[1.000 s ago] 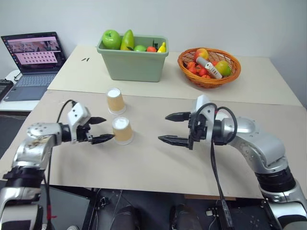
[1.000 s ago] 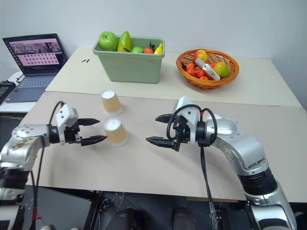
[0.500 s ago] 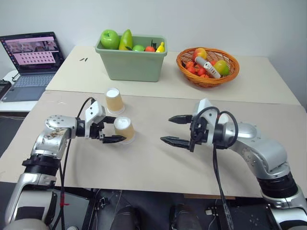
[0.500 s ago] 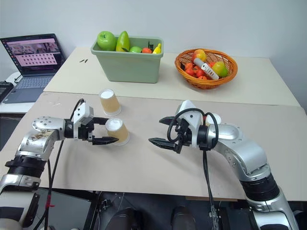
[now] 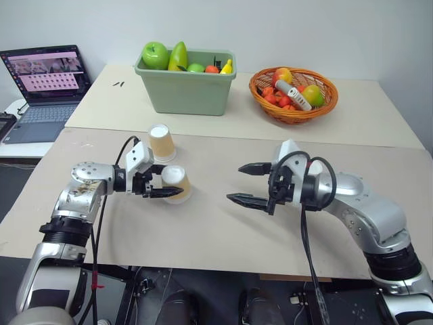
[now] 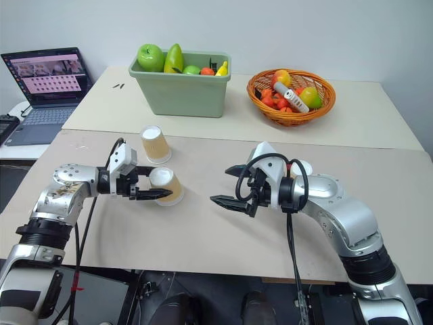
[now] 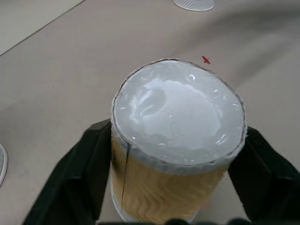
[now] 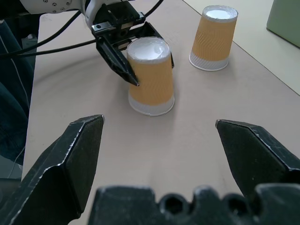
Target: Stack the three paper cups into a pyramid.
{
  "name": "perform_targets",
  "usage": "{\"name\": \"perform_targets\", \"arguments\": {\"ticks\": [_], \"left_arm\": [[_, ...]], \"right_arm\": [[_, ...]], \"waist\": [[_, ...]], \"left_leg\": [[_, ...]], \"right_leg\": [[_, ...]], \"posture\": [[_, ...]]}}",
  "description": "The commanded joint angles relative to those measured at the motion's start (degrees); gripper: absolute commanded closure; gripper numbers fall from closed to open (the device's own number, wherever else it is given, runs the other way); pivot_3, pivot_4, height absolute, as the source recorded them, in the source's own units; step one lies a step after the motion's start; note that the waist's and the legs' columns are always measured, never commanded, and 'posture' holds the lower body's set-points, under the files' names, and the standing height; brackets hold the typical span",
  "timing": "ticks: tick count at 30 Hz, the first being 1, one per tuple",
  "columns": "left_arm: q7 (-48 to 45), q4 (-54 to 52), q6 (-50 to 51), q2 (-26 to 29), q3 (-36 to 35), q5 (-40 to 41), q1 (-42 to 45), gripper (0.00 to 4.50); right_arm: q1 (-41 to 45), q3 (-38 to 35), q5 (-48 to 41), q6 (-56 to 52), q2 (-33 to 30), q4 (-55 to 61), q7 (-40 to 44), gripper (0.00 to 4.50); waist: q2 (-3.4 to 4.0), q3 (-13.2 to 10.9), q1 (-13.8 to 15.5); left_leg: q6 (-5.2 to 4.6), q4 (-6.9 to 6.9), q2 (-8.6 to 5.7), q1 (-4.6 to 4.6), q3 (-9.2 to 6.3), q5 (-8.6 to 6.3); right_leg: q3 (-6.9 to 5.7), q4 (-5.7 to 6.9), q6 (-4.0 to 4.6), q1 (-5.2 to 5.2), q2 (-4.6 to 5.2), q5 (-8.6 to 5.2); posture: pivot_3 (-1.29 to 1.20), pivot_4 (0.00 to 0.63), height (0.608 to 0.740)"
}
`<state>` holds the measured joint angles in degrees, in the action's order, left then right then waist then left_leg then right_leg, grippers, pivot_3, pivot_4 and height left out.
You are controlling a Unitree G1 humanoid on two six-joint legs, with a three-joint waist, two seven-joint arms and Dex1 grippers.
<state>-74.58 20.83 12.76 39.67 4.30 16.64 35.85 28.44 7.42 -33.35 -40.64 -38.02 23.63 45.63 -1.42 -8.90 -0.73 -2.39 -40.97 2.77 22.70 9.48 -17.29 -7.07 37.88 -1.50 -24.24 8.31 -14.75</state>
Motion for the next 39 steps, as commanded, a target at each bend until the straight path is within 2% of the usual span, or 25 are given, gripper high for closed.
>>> {"name": "perform_targets", "arguments": {"ticks": [1, 9, 16, 21, 32, 34, 35, 38, 39], "left_arm": [[0.2, -1.3, -0.2, 0.0, -1.2, 0.4, 1.1, 2.18], [0.1, -3.2, -0.1, -1.6, -0.1, 0.4, 2.0, 2.24], [1.3, -5.6, 0.4, -11.5, 5.2, -0.4, 5.2, 2.24], [2.6, -1.0, -1.6, -17.2, 8.6, -3.0, 7.0, 2.24], [4.4, 10.2, -6.8, -24.2, 9.0, -6.3, 12.2, 2.24], [3.4, 10.4, -7.0, -24.3, 8.6, -5.8, 12.2, 1.29], [3.1, 10.0, -6.8, -24.3, 8.4, -5.6, 12.1, 1.14], [3.5, 8.5, -6.5, -23.9, 8.1, -5.6, 11.7, 0.02], [3.5, 7.7, -6.1, -23.7, 8.0, -5.5, 11.6, 0.02]], "right_arm": [[0.8, -1.6, 0.5, 0.2, -0.6, 1.4, 0.2, 0.0], [1.0, -1.6, 1.4, 0.4, -0.4, 0.7, 0.3, 0.0], [2.0, -3.3, 2.6, 0.5, -1.1, -0.3, -0.5, 0.0], [2.3, -6.0, 1.8, -0.4, -1.6, 0.5, -1.4, 0.0], [1.8, -7.6, 1.0, -1.9, -1.5, 2.1, -2.5, 0.0], [1.8, -7.6, 1.0, -1.9, -1.4, 1.9, -2.7, 0.0], [1.7, -7.5, 1.0, -1.9, -1.4, 1.9, -2.7, 0.0], [1.6, -7.5, 0.8, -1.8, -1.1, 1.8, -2.7, 0.0], [1.5, -7.4, 0.8, -1.7, -1.0, 1.7, -2.7, 0.0]], "waist": [[0.0, 0.0, 0.0], [0.0, 0.0, 0.0], [-0.01, 0.0, 0.9], [-0.01, 0.0, 0.7], [-0.02, 0.0, 1.0], [-0.02, 0.0, 1.0], [-0.02, 0.0, 1.0], [-0.02, 0.0, 1.0], [-0.02, 0.0, 1.0]], "left_leg": [[0.0, 0.0, 0.0, 0.0, 0.0, 0.0], [0.0, -0.01, 0.0, 0.0, 0.0, 0.0], [-0.03, -0.25, -0.04, 0.17, -0.02, 0.0], [-0.03, -0.21, -0.03, 0.16, -0.02, 0.0], [-0.06, -0.24, -0.06, 0.22, -0.1, -0.01], [-0.06, -0.24, -0.06, 0.21, -0.1, -0.01], [-0.06, -0.24, -0.06, 0.21, -0.1, -0.01], [-0.06, -0.24, -0.05, 0.21, -0.14, -0.01], [-0.06, -0.25, -0.05, 0.2, -0.17, -0.01]], "right_leg": [[0.0, 0.0, 0.0, 0.0, 0.0, 0.0], [0.0, 0.01, 0.0, 0.0, 0.0, 0.0], [-0.12, 0.02, -0.02, 0.04, 0.01, 0.01], [-0.12, 0.03, -0.02, 0.02, -0.02, 0.01], [-0.16, -0.02, -0.02, 0.04, 0.0, 0.01], [-0.17, -0.02, -0.02, 0.05, 0.0, 0.01], [-0.18, -0.02, -0.02, 0.04, -0.01, 0.01], [-0.16, -0.01, -0.02, 0.04, 0.0, 0.01], [-0.16, -0.01, -0.02, 0.05, 0.0, 0.01]], "posture": [[0.0, 0.15, 0.737], [0.0, 0.15, 0.737], [0.0, 0.15, 0.737], [0.0, 0.15, 0.737], [0.0, 0.15, 0.737], [0.0, 0.15, 0.737], [0.0, 0.15, 0.737], [0.0, 0.15, 0.737], [0.0, 0.15, 0.737]]}}
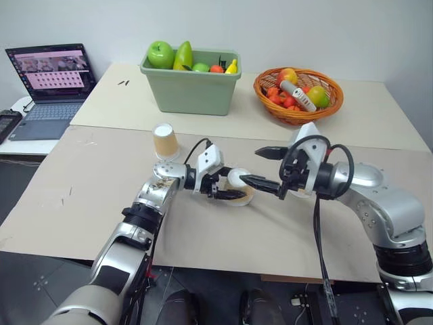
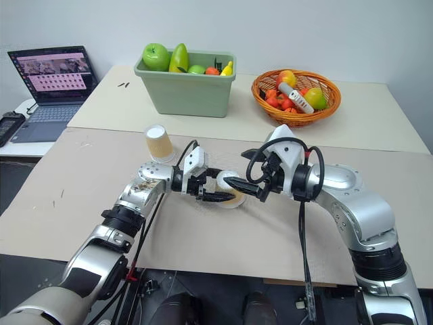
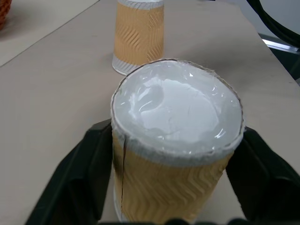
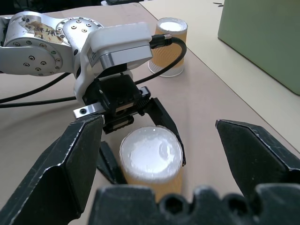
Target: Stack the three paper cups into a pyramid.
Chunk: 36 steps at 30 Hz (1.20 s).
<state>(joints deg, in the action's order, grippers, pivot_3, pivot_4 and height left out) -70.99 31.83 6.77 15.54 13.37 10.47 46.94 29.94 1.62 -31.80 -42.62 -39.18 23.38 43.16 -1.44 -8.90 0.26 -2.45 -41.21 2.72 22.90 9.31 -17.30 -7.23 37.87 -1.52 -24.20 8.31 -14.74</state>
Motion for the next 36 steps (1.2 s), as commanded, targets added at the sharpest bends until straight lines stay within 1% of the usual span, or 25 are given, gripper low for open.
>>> {"name": "perform_targets", "arguments": {"ticks": [1, 3, 6, 9, 12, 13, 15, 18, 19, 21, 22, 23, 25, 27, 29, 32, 36], "left_arm": [[0.1, -4.4, 0.5, 0.9, -1.3, 0.8, 0.3, 0.02], [0.3, -7.2, 2.2, 1.8, -1.7, 1.4, -0.2, 0.02], [0.4, -15.3, 6.2, 4.8, -2.8, 3.0, -2.0, 0.02], [0.2, -25.9, 11.6, 10.0, -4.5, 5.2, -5.8, 0.02], [1.9, -37.3, 18.2, 14.9, -7.1, 8.2, -11.5, 0.02], [3.2, -41.0, 20.2, 16.4, -8.3, 9.0, -13.9, 0.02], [7.0, -46.0, 23.6, 17.7, -10.3, 9.8, -17.6, 0.02], [15.0, -50.6, 27.5, 16.5, -13.4, 9.9, -21.7, 0.02], [20.2, -50.6, 27.8, 14.8, -14.7, 8.2, -22.7, 0.02], [26.4, -50.7, 28.3, 12.8, -15.9, 6.4, -23.7, 0.02], [33.4, -47.7, 27.6, 11.2, -16.2, 1.9, -23.6, 0.02], [38.3, -45.6, 27.1, 10.3, -16.2, -1.1, -23.5, 0.02], [46.5, -41.9, 26.6, 6.1, -17.4, -3.5, -22.3, 0.02], [49.0, -39.9, 25.8, 3.9, -16.4, -4.5, -21.3, 0.02], [50.4, -37.0, 24.8, 2.9, -16.3, -5.1, -20.4, 0.02], [49.8, -31.9, 21.4, 3.9, -15.6, -6.0, -18.6, 0.02], [48.9, -26.0, 17.7, 5.0, -14.1, -7.4, -15.4, 0.02]], "right_arm": [[0.0, -1.5, -0.7, 0.5, 0.3, 1.8, -0.1, 0.0], [0.0, -1.3, -0.7, 0.8, 0.7, 1.5, 0.0, 0.0], [0.4, -0.9, -0.4, 1.4, 1.2, 0.5, 0.6, 0.0], [0.7, -0.6, 0.2, 2.1, 1.5, -0.5, 1.1, 0.0], [0.6, -0.2, 1.0, 2.9, 1.5, -1.4, 1.5, 0.0], [0.8, -0.3, 1.1, 3.1, 1.5, -1.7, 1.7, 0.0], [1.0, -0.5, 1.2, 3.4, 1.6, -2.3, 2.0, 0.0], [1.4, -1.1, 1.3, 3.6, 1.7, -3.1, 2.4, 0.0], [1.2, -1.5, 1.1, 3.6, 1.5, -3.2, 2.6, 0.0], [0.9, -2.0, 0.8, 3.6, 1.2, -3.3, 2.9, 0.0], [-0.1, -3.1, 0.6, 3.4, 0.4, -3.3, 3.1, 0.0], [-0.8, -3.9, 0.5, 3.2, -0.1, -3.3, 3.2, 0.0], [-2.4, -5.7, 0.3, 2.9, -1.4, -3.4, 3.6, 0.0], [-4.0, -7.6, -0.3, 2.3, -2.6, -2.9, 3.6, 0.0], [-6.1, -10.7, -1.5, 1.4, -3.9, -1.8, 3.5, 0.0], [-10.5, -15.1, -2.8, 0.7, -6.1, -0.7, 3.5, 0.0], [-15.8, -18.6, -3.0, 0.7, -7.7, -0.1, 3.3, 0.0]], "waist": [[0.0, 0.0, 0.0], [0.0, 0.0, 0.0], [0.0, 0.0, -0.1], [0.0, 0.0, -0.6], [0.0, 0.0, -0.8], [0.01, 0.0, -1.0], [0.01, 0.0, -0.9], [0.01, 0.0, -0.5], [0.01, 0.0, -0.4], [0.01, 0.0, -0.1], [0.0, 0.0, 0.0], [0.01, 0.0, 0.3], [0.0, 0.0, 0.5], [-0.01, 0.0, 0.7], [-0.01, 0.0, 0.8], [-0.01, 0.0, 0.8], [-0.01, 0.0, 0.6]], "left_leg": [[0.0, 0.0, 0.0, 0.0, -0.04, 0.0], [0.0, 0.0, 0.0, 0.01, -0.09, 0.0], [0.0, 0.0, 0.01, 0.01, -0.11, 0.0], [0.0, 0.01, 0.02, -0.01, -0.12, 0.0], [0.0, 0.0, 0.04, -0.03, -0.13, 0.0], [0.0, 0.0, 0.05, -0.04, -0.14, 0.0], [0.0, 0.01, 0.08, -0.05, -0.17, 0.0], [0.0, -0.02, 0.11, -0.06, -0.21, 0.0], [0.0, -0.04, 0.1, -0.06, -0.22, 0.0], [-0.01, -0.06, 0.09, -0.09, -0.23, -0.01], [-0.02, -0.1, 0.09, -0.08, -0.24, -0.01], [-0.02, -0.11, 0.08, -0.08, -0.25, -0.01], [-0.02, -0.08, 0.01, -0.14, -0.25, -0.01], [-0.05, -0.09, -0.04, -0.12, -0.26, -0.01], [-0.08, -0.08, -0.05, -0.06, -0.25, -0.02], [-0.08, -0.02, -0.06, -0.04, -0.24, -0.03], [-0.08, 0.01, -0.06, -0.07, -0.21, -0.03]], "right_leg": [[0.0, 0.0, 0.0, -0.01, 0.0, 0.0], [0.0, 0.0, 0.0, -0.01, 0.0, 0.0], [0.0, 0.0, 0.0, -0.01, 0.0, 0.0], [0.02, 0.01, 0.0, -0.02, 0.0, 0.0], [0.04, 0.04, 0.0, -0.02, 0.0, 0.0], [0.05, 0.04, 0.0, -0.01, 0.0, 0.0], [0.08, 0.04, 0.0, -0.01, 0.01, 0.0], [0.07, 0.02, 0.0, 0.02, 0.02, 0.0], [0.07, -0.01, 0.0, 0.02, 0.03, 0.0], [0.1, -0.14, 0.0, 0.07, 0.05, 0.0], [0.09, -0.17, 0.0, 0.07, 0.06, 0.0], [0.1, -0.16, 0.0, 0.07, 0.06, 0.0], [0.09, -0.18, 0.01, 0.15, 0.05, 0.01], [0.07, -0.18, 0.0, 0.15, 0.07, 0.01], [0.04, -0.1, -0.02, 0.12, 0.07, 0.03], [-0.01, -0.03, -0.02, 0.11, 0.07, 0.03], [0.0, -0.08, -0.02, 0.14, 0.06, 0.03]], "posture": [[0.0, 0.15, 0.737], [0.0, 0.15, 0.737], [0.0, 0.15, 0.737], [0.0, 0.15, 0.737], [0.0, 0.15, 0.737], [0.0, 0.15, 0.737], [0.0, 0.15, 0.737], [0.0, 0.15, 0.737], [0.0, 0.15, 0.737], [0.0, 0.15, 0.737], [0.0, 0.15, 0.737], [0.0, 0.15, 0.737], [0.0, 0.15, 0.737], [0.0, 0.15, 0.737], [0.0, 0.15, 0.737], [0.0, 0.15, 0.737], [0.0, 0.15, 0.737]]}}
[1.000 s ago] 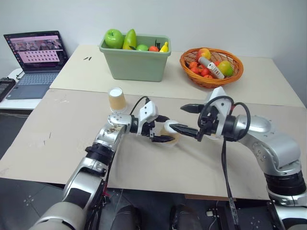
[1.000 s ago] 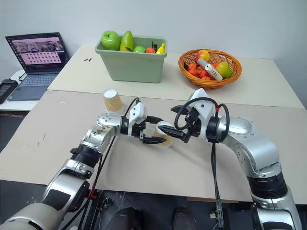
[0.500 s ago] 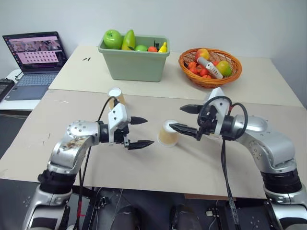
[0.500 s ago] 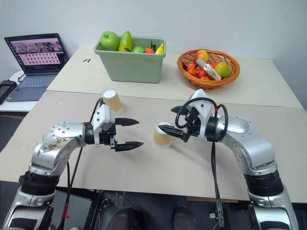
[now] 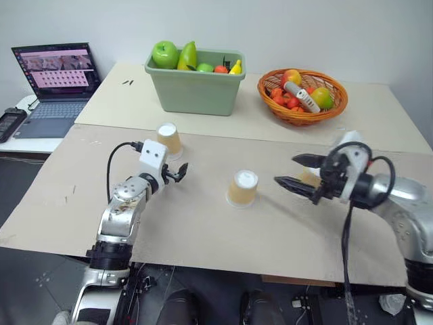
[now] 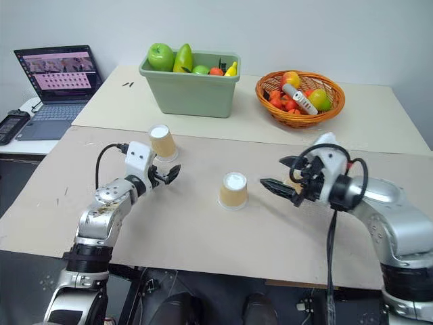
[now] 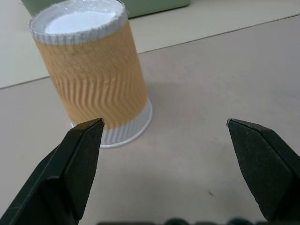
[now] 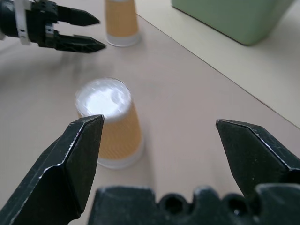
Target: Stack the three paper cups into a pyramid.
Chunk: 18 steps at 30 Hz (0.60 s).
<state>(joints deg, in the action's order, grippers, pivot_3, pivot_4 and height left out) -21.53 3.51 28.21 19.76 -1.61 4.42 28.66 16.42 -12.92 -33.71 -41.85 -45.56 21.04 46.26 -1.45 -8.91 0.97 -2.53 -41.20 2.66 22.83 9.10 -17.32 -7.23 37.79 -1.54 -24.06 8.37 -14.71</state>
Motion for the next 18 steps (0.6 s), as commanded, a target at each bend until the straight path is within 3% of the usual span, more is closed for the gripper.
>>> {"name": "perform_targets", "arguments": {"ticks": [1, 11, 18], "left_arm": [[-0.6, 3.4, -4.5, 1.1, 1.1, -1.6, 3.6, 0.02], [-0.2, 14.3, -9.7, 3.0, 0.6, -2.9, 10.4, 0.02], [0.3, 7.4, -6.0, 2.3, 0.2, -1.6, 7.2, 0.02]], "right_arm": [[-3.5, -4.9, -1.3, 0.1, -1.6, 2.3, 0.1, 0.0], [-6.3, -5.6, -2.7, -0.1, -0.5, 4.6, -2.9, 0.0], [-4.2, -3.1, -2.2, 0.3, 0.1, 4.0, -3.6, 0.0]], "waist": [[0.0, 0.0, -0.1], [0.0, 0.0, -0.3], [0.0, 0.0, -0.3]], "left_leg": [[0.0, 0.0, 0.0, -0.01, 0.0, 0.0], [0.0, -0.02, 0.0, -0.08, 0.05, 0.0], [0.0, 0.0, -0.01, -0.02, 0.03, 0.0]], "right_leg": [[0.01, -0.13, 0.0, 0.01, 0.0, 0.0], [0.08, -0.15, 0.0, 0.01, 0.0, 0.0], [0.03, -0.09, -0.01, -0.01, -0.01, 0.0]], "posture": [[0.0, 0.15, 0.737], [0.0, 0.15, 0.737], [0.0, 0.15, 0.737]]}}
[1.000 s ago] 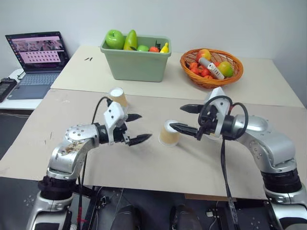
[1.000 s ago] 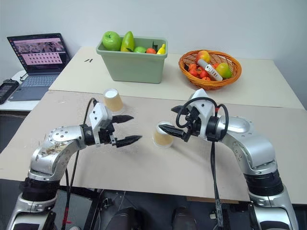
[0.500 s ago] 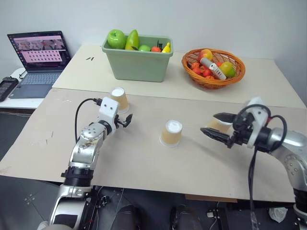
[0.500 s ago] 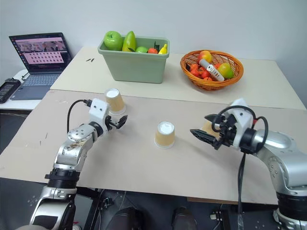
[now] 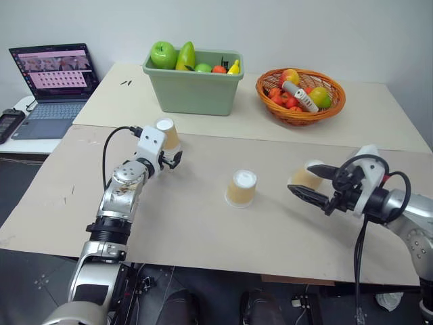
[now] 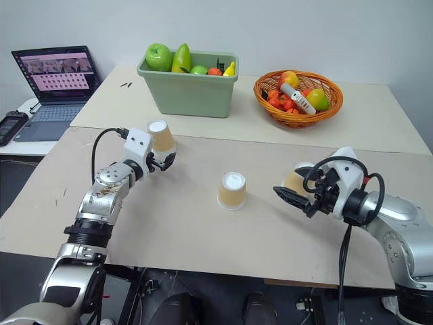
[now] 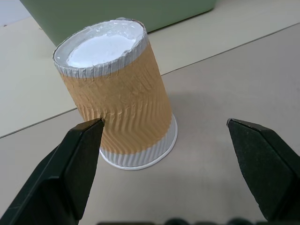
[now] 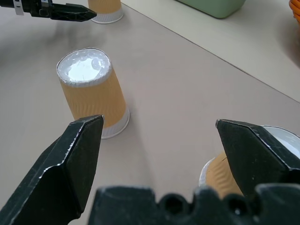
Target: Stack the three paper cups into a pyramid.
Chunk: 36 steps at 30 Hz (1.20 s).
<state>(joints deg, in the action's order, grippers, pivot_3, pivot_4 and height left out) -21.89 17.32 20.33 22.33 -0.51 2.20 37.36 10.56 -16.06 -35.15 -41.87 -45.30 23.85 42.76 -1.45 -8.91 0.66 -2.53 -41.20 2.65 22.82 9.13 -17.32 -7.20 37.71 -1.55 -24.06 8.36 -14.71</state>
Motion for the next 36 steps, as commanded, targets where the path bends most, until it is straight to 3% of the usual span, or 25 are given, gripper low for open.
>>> {"name": "perform_targets", "arguments": {"ticks": [1, 5, 10, 29, 36], "left_arm": [[1.0, -7.9, 2.9, -0.4, -0.9, 0.7, -2.2, 0.02], [2.6, -10.3, 5.2, -0.5, -1.9, 0.5, -3.5, 0.02], [3.1, -5.3, 3.3, 0.2, -2.4, -0.2, -1.6, 0.02], [3.4, 40.0, -20.5, -1.0, -2.6, -2.3, 21.8, 0.02], [2.8, 47.6, -25.0, -2.3, -2.8, -2.3, 27.2, 0.02]], "right_arm": [[1.9, 0.3, -0.8, 0.3, -0.2, 1.1, 0.1, 0.0], [2.8, 0.6, -0.8, 0.4, -0.4, 0.5, 0.1, 0.0], [2.9, 0.7, -1.0, 0.2, -0.2, 0.6, 0.0, 0.0], [2.2, -0.5, -1.7, 0.1, -0.2, 2.1, -1.7, 0.0], [2.5, 0.0, -1.8, 0.6, -0.2, 1.8, -2.2, 0.0]], "waist": [[0.0, 0.0, 0.0], [0.0, 0.0, 0.0], [0.0, 0.0, 0.1], [-0.03, 0.0, 0.0], [-0.04, 0.0, -0.1]], "left_leg": [[0.0, 0.0, 0.0, 0.0, 0.0, 0.0], [0.0, -0.02, 0.01, -0.02, 0.0, 0.0], [0.0, -0.08, 0.02, -0.03, 0.0, 0.0], [0.0, -0.04, -0.05, 0.08, 0.21, 0.0], [-0.01, -0.02, -0.06, 0.14, 0.24, 0.0]], "right_leg": [[0.01, 0.0, 0.0, 0.0, 0.0, 0.0], [0.03, -0.03, 0.0, -0.01, 0.0, 0.0], [0.03, -0.05, 0.0, 0.01, 0.01, 0.0], [-0.1, 0.03, -0.02, 0.01, 0.0, 0.01], [-0.15, 0.03, -0.03, -0.01, 0.0, 0.01]], "posture": [[0.0, 0.15, 0.737], [0.0, 0.15, 0.737], [0.0, 0.15, 0.737], [0.0, 0.15, 0.737], [0.0, 0.15, 0.737]]}}
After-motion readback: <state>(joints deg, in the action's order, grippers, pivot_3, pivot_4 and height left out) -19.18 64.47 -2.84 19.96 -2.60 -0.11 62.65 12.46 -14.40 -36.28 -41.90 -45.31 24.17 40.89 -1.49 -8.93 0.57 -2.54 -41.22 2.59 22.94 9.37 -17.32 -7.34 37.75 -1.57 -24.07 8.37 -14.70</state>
